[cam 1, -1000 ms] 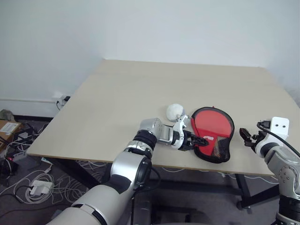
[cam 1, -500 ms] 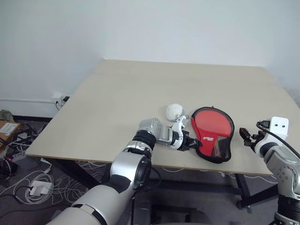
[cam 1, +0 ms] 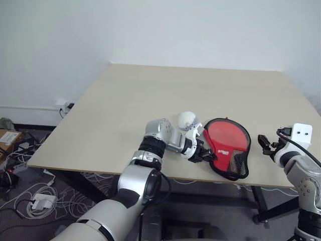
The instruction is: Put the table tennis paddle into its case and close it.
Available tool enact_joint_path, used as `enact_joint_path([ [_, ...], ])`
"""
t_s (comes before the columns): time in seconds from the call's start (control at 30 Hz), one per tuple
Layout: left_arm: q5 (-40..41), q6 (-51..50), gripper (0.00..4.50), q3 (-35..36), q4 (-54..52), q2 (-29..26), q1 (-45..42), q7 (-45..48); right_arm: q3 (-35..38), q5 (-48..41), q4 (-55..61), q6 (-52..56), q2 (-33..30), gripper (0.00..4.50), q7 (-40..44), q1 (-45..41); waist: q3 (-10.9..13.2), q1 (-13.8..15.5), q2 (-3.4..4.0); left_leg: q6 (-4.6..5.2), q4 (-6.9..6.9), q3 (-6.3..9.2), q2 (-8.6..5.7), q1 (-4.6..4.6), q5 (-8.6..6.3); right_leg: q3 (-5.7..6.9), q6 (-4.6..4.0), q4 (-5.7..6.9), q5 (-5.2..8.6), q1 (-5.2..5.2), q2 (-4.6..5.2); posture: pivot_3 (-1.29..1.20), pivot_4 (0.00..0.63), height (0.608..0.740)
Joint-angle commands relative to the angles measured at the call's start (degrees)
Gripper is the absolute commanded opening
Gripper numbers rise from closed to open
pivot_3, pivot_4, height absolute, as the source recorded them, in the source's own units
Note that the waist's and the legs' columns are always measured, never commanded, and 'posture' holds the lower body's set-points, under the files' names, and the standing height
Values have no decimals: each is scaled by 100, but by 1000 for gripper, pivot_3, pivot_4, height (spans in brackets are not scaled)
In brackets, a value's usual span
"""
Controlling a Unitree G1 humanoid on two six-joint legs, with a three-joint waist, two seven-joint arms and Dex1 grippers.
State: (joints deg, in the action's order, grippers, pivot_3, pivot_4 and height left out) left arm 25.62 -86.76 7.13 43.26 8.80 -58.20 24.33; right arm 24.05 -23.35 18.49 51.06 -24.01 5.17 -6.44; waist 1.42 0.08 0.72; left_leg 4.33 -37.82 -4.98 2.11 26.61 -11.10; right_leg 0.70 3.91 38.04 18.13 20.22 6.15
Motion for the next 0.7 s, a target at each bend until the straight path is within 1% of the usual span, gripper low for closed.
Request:
enact_joint_path([
  [0.03, 288, -472, 11, -411, -609, 924, 503, -55, 79, 25, 249, -59, -88, 3975, 17, -61, 0, -1, 0, 0, 0, 0, 0, 0, 0, 0, 0, 0, 0, 0, 0, 0, 0, 715],
  [0.2, 557, -574, 11, -896, -691, 962, 689, -127, 89, 57, 265, -35, -115, 3975, 28, -53, 0, 1, 1, -2, 0, 0, 0, -1, 1, 0, 0, 0, 0, -1, 0, 0, 0, 715],
  [0.33, 666, -574, 11, -916, -607, 1167, 687, -246, 81, 83, 315, -7, -128, 3975, 28, -3, 0, 1, 1, -2, 0, 0, 0, -1, 1, 0, 0, 0, 0, 0, 0, 0, 0, 715],
  [0.57, 1023, -571, 11, -1475, -753, 1475, 707, 50, 44, 137, 310, 41, -202, 3975, 54, -62, 0, 3, 1, -2, -1, 0, 0, -1, 1, 0, 0, 0, 0, -1, 0, 0, 0, 715],
  [0.7, 1193, -500, 11, -2056, -961, 1343, 753, 387, 6, 148, 268, 43, -242, 3975, 61, -128, 0, 1, 1, -2, -1, 0, 0, 0, 0, 0, -1, -1, 0, -1, 0, 0, 0, 715],
])
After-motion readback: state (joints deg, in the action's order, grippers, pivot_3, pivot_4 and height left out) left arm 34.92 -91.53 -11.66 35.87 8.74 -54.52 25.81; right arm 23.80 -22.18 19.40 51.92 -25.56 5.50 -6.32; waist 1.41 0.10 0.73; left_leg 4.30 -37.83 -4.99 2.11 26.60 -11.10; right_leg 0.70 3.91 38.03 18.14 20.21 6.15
